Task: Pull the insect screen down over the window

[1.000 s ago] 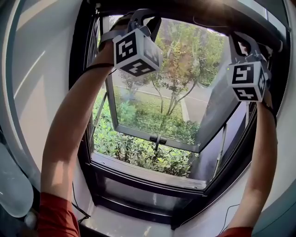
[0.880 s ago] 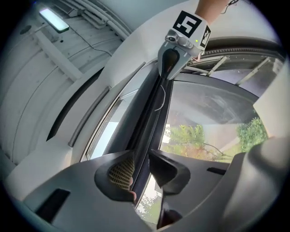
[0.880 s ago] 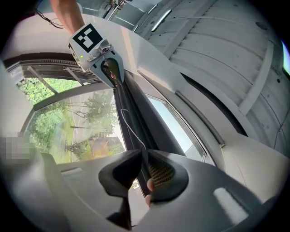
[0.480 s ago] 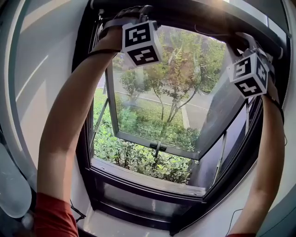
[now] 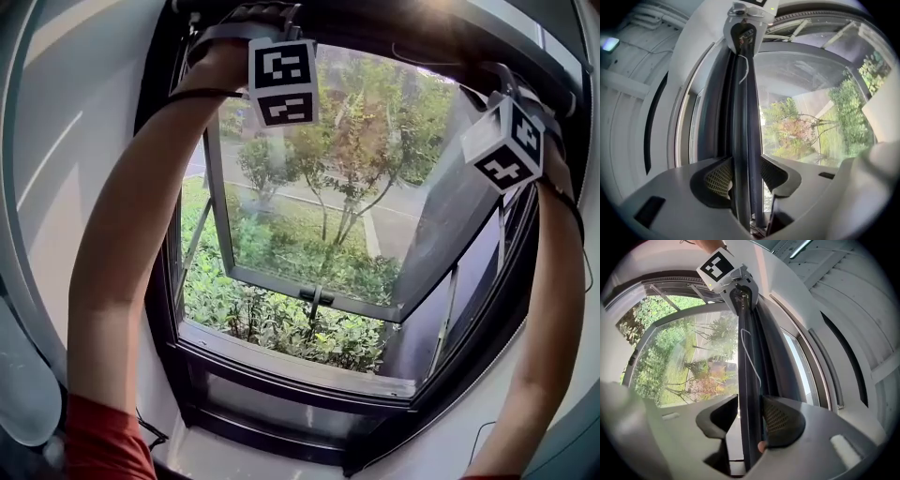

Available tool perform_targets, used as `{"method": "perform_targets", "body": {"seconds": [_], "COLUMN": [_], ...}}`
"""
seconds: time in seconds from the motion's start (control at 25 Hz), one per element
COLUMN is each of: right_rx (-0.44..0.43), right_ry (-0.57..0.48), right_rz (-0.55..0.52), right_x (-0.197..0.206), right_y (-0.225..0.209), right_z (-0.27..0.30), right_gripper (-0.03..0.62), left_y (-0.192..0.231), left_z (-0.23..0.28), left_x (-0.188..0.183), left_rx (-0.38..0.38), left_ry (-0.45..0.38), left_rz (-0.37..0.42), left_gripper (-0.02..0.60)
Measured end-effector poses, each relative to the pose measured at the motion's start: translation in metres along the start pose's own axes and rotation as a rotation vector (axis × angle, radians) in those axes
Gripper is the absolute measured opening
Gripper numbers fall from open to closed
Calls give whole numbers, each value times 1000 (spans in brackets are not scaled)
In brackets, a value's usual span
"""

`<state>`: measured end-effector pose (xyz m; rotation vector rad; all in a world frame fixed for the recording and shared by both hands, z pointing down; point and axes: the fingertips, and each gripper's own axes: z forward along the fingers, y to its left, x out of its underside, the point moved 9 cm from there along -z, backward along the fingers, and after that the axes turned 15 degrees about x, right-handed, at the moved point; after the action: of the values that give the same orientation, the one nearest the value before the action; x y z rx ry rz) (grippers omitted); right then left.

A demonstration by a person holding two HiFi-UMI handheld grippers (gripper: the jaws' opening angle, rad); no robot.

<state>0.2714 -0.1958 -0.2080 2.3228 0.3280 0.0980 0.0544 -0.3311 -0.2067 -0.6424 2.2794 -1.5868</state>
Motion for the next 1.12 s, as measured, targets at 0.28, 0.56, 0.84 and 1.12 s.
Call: {"method": "perform_targets", "body": {"seconds": [0.28,0.56,0.84,1.12], "right_rx": [4,-5,-8,-30], "right_ry": [-1,3,26,8], "right_rz": [0,-53,-3,10], "right_x": [-2,-1,-7,-11], "right_y": [1,10,10,11], "right_z": [-3,-13,-16,-26], "right_gripper": [172,178,179,186], "left_y": [-2,-15,-22,-30], "left_z": [-3,-11,-15,-23], "left_x": [1,-2,-3,-3], "left_rx": [-30,1,27,46], "left_ry": [16,4,14,0], "left_rz": [14,27,12,21], "left_gripper": [169,169,170,166]}}
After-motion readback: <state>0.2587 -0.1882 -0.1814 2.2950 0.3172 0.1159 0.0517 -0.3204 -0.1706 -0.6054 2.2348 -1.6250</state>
